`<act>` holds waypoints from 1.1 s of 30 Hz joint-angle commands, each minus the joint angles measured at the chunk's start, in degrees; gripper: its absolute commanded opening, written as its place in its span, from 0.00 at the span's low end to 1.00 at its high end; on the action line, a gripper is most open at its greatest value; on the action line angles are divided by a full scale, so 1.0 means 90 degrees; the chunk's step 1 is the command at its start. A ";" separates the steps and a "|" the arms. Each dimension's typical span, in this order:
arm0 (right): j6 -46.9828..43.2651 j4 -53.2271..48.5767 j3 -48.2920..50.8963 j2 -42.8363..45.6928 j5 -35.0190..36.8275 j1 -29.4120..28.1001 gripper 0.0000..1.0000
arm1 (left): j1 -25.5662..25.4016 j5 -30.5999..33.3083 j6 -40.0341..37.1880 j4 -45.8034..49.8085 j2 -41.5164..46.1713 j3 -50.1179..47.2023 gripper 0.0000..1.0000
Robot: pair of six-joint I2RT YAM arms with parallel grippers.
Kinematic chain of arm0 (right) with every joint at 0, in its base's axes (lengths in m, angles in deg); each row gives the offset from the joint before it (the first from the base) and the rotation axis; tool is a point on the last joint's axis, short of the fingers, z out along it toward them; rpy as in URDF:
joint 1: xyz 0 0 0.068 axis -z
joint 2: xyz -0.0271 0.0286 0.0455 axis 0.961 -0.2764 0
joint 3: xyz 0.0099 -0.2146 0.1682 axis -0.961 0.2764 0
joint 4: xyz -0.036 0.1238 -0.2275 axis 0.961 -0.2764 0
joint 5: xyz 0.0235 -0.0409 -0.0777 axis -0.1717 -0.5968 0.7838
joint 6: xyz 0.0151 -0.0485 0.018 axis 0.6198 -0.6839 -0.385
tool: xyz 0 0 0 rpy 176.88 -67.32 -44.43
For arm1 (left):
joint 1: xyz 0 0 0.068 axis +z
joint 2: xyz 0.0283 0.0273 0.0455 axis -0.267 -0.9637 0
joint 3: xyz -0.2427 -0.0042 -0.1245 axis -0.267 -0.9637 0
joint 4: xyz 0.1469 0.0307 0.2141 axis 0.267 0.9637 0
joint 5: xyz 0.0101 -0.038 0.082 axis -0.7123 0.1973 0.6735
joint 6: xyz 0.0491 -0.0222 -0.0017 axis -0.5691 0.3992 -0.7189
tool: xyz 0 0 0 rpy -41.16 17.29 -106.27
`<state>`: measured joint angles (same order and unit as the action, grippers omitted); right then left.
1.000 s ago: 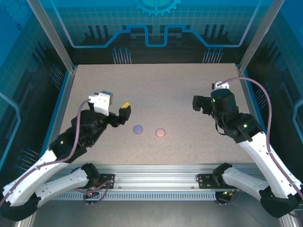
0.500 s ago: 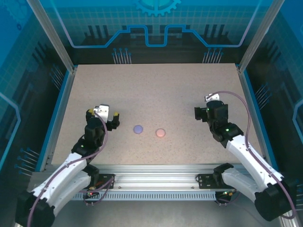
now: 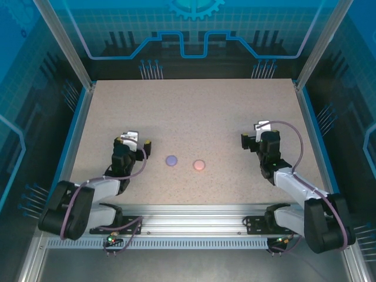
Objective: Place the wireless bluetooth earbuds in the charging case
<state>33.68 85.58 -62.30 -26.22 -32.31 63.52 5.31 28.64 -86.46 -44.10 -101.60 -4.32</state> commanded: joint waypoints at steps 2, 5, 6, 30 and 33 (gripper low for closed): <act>-0.0376 0.1483 0.0196 -0.0420 -0.0296 0.0079 1.00 | 0.0361 -0.0959 0.0098 -0.1146 -0.0493 0.0137 0.99; -0.0293 0.2211 0.0427 -0.0931 -0.0313 0.0097 1.00 | 0.0642 -0.1257 0.0303 -0.1408 -0.0819 0.0166 0.99; -0.0316 0.2584 0.0538 -0.1139 -0.0335 0.0090 1.00 | 0.0711 -0.1367 0.0335 -0.1461 -0.0946 0.0203 0.99; -0.0083 0.2385 -0.0101 -0.2279 -0.1606 0.0739 1.00 | 0.1073 -0.1143 0.0807 -0.0365 -0.1665 0.1176 0.99; -0.0081 0.2383 -0.0098 -0.2279 -0.1606 0.0739 1.00 | 0.1081 -0.1140 0.0801 -0.0365 -0.1664 0.1180 0.99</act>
<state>32.29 107.20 -62.79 -46.44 -46.19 69.77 14.62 17.93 -80.38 -47.54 -116.39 5.80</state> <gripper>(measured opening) 0.999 0.987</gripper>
